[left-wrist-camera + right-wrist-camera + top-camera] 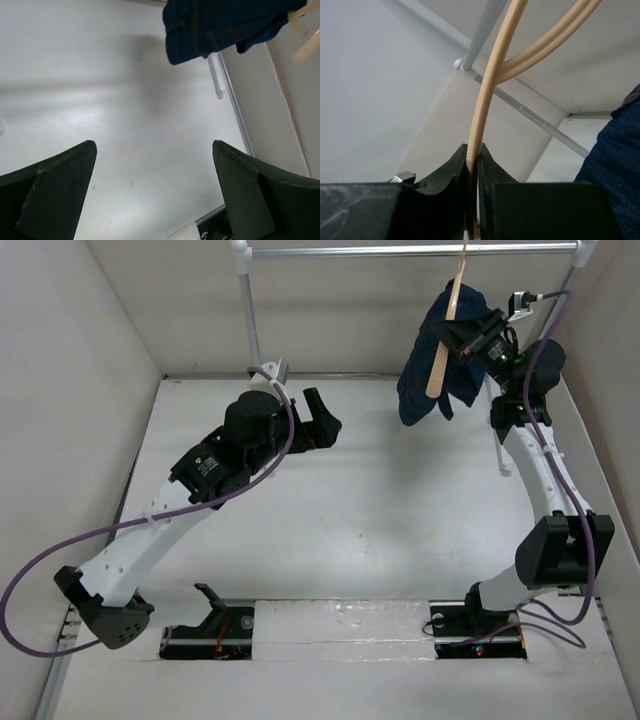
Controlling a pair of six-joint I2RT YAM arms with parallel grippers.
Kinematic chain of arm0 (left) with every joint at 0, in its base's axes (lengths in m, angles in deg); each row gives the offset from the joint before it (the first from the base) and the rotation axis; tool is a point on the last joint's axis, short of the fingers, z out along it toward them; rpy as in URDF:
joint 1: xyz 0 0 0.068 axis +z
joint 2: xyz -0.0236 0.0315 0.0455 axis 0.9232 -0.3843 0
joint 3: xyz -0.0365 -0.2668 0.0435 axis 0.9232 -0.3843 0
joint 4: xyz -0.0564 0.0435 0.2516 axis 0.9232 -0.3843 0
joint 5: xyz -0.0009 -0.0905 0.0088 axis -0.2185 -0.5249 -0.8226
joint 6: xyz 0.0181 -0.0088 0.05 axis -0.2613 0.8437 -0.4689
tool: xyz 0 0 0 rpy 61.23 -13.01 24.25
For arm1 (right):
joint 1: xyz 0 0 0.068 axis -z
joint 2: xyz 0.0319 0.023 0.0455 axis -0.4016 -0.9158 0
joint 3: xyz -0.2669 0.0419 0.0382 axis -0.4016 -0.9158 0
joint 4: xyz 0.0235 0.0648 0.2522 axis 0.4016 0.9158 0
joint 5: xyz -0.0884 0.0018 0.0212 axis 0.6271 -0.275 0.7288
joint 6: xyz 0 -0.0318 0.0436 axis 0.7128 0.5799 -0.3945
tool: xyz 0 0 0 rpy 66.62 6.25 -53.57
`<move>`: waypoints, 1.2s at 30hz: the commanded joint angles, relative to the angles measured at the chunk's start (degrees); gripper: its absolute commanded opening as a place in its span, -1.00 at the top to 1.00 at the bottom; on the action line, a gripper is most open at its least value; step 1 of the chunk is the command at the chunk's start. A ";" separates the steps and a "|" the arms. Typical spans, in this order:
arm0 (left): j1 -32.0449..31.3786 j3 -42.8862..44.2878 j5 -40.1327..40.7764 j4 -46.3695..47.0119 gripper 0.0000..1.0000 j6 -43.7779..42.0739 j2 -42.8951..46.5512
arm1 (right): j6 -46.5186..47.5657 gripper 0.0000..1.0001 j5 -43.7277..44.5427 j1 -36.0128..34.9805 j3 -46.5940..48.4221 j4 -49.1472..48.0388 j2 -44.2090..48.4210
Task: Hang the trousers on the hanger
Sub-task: Place the hanger at the clothesline.
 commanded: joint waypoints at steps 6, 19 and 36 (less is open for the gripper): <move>0.11 -5.66 -0.40 2.07 -0.97 1.99 5.60 | -3.84 1.00 0.57 5.02 5.57 -18.14 -0.88; 0.11 -9.70 0.39 1.98 -0.96 2.78 6.47 | -7.98 1.00 -0.04 14.59 4.42 -22.19 -5.09; 0.11 -11.38 0.48 1.37 -0.96 4.19 7.44 | -3.51 0.98 -4.08 19.35 4.34 -17.54 -9.06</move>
